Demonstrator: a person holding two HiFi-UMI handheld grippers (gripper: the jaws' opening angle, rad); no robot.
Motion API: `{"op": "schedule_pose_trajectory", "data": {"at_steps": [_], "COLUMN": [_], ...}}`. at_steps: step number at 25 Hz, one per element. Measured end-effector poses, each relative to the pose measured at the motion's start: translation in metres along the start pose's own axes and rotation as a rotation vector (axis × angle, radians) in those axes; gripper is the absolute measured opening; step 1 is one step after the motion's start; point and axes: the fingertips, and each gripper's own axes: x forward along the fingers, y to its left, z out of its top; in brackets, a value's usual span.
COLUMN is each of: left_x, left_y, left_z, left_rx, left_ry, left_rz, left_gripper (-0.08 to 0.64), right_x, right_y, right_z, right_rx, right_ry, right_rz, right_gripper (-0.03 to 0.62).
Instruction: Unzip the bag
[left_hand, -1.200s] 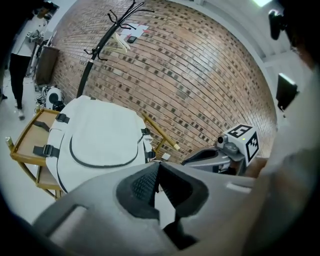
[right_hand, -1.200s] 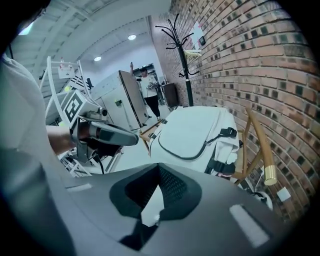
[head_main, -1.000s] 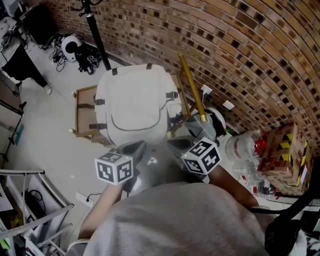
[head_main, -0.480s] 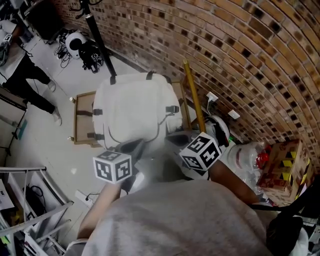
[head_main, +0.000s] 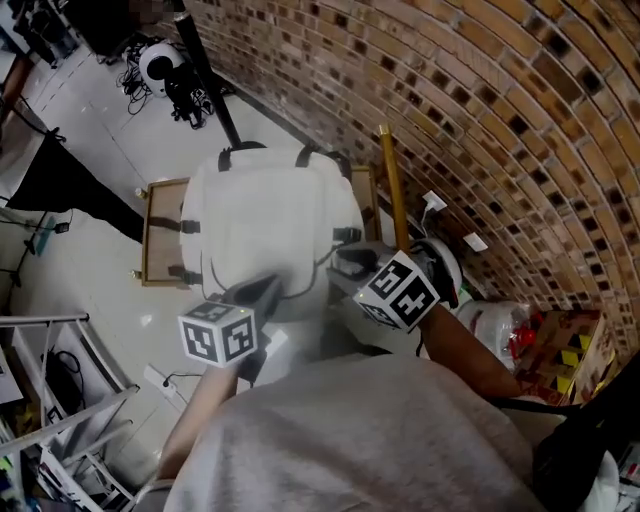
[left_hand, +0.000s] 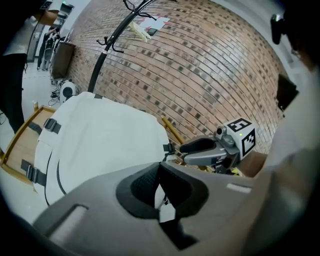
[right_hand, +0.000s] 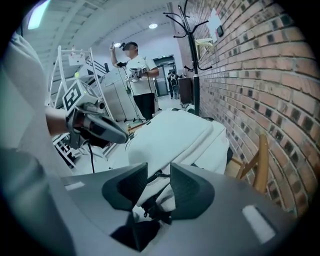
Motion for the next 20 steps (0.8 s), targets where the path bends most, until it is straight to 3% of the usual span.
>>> {"op": "schedule_pose_trajectory", "data": {"at_steps": [12,20], "left_x": [-0.013,-0.021], "left_y": [0.024,0.034], "left_z": [-0.001,-0.010], "left_rx": [-0.082,-0.111], "left_ry": [-0.050,-0.068], "left_rz": [0.077,0.100], "left_gripper": [0.000,0.000], "right_x": [0.040,0.056], "right_y": [-0.029,-0.036], "right_z": [-0.023,-0.032], "right_rx": [-0.290,-0.479], "right_ry": [0.214,0.295], "right_rz": [-0.049,-0.080], "right_gripper": [0.170,0.134]}}
